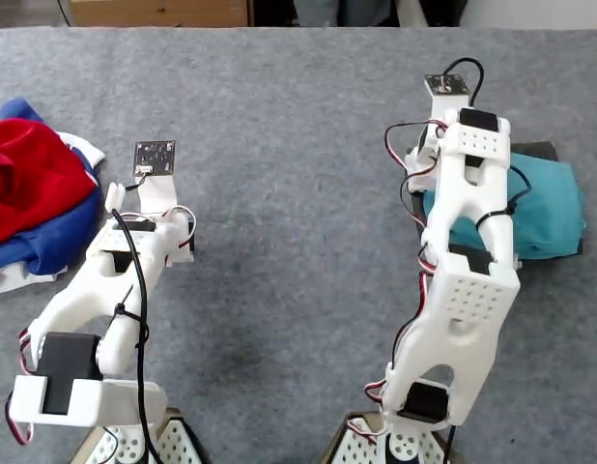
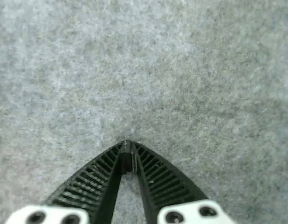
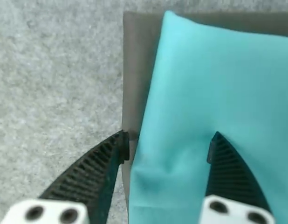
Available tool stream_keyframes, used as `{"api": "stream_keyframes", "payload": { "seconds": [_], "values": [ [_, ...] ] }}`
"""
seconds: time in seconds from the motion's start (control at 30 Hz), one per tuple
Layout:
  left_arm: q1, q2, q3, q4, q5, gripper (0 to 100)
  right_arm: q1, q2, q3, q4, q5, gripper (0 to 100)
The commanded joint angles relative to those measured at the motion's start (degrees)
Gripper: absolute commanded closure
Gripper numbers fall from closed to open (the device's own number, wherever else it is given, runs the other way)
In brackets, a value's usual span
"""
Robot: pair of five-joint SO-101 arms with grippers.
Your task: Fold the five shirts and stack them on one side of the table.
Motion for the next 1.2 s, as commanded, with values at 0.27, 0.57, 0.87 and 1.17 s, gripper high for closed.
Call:
{"api": "stream_keyframes", "payload": {
  "seconds": [0.27, 0.57, 0.87, 1.17],
  "values": [
    [-0.57, -2.02, -1.63, 0.44, -0.09, 97, 0.70, -0.57, -2.51, -0.26, 0.35, 82.3],
    [-0.57, -2.11, -1.63, 0.44, -0.09, 97, 2.55, -0.48, -2.51, -0.70, 0.26, 90.6],
    [-0.57, -2.11, -1.63, 0.44, -0.09, 97, 2.46, -1.63, -5.32, -0.18, -1.32, 98.5],
    [-0.57, -2.11, -1.63, 0.44, -0.09, 97, -3.78, -4.18, -6.90, 6.42, -1.67, 98.5]
  ]
}}
